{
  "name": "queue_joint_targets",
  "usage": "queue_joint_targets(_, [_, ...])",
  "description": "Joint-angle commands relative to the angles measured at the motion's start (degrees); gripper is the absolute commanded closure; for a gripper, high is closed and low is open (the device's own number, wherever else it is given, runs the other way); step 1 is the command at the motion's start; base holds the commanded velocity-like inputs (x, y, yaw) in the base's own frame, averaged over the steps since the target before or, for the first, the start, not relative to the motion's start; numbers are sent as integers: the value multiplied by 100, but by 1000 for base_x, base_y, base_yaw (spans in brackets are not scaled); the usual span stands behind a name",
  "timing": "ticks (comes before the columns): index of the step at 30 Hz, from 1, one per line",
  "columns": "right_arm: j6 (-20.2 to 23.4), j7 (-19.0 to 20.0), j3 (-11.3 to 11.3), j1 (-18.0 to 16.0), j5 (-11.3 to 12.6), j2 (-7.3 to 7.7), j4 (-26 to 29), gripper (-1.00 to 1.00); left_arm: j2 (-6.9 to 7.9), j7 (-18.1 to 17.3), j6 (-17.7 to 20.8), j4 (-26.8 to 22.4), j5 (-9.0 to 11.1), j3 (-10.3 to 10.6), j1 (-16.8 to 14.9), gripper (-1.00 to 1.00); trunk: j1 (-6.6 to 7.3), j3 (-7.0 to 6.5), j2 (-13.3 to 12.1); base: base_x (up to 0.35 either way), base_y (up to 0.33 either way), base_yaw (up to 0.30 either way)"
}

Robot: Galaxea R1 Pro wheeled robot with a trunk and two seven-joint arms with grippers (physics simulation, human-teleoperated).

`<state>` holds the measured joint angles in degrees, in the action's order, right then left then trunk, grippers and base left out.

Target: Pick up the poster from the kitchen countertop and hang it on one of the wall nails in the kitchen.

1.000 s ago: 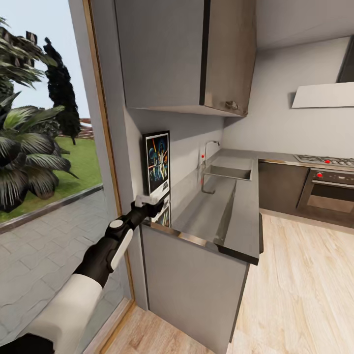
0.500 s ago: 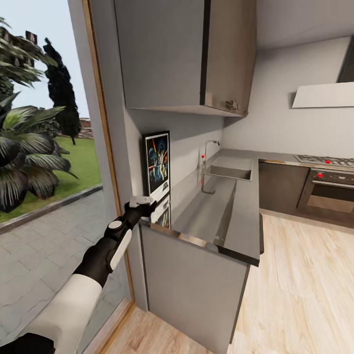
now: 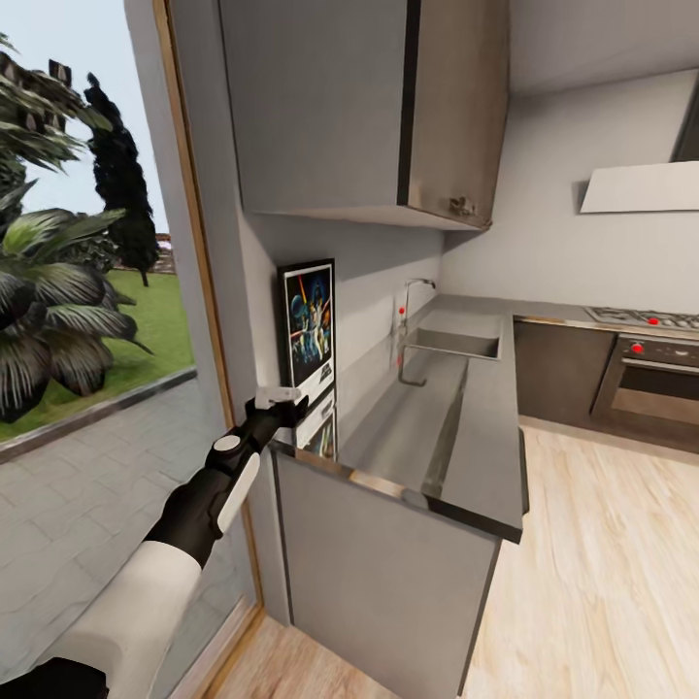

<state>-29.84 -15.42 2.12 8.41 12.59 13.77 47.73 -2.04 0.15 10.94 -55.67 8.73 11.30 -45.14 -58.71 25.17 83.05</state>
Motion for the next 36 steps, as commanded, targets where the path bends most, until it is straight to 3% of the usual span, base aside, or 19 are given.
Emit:
queue_joint_targets(1, [-13,-5,-6,2,33,3,8,-100,-1,2,31,-5,58,3,-4,-100,-2,5,3,213,0,0])
queue_joint_targets(36, [-11,-5,-1,2,33,3,-8,-100,-5,1,31,39,58,4,-4,-100,-2,5,3,114,0,0])
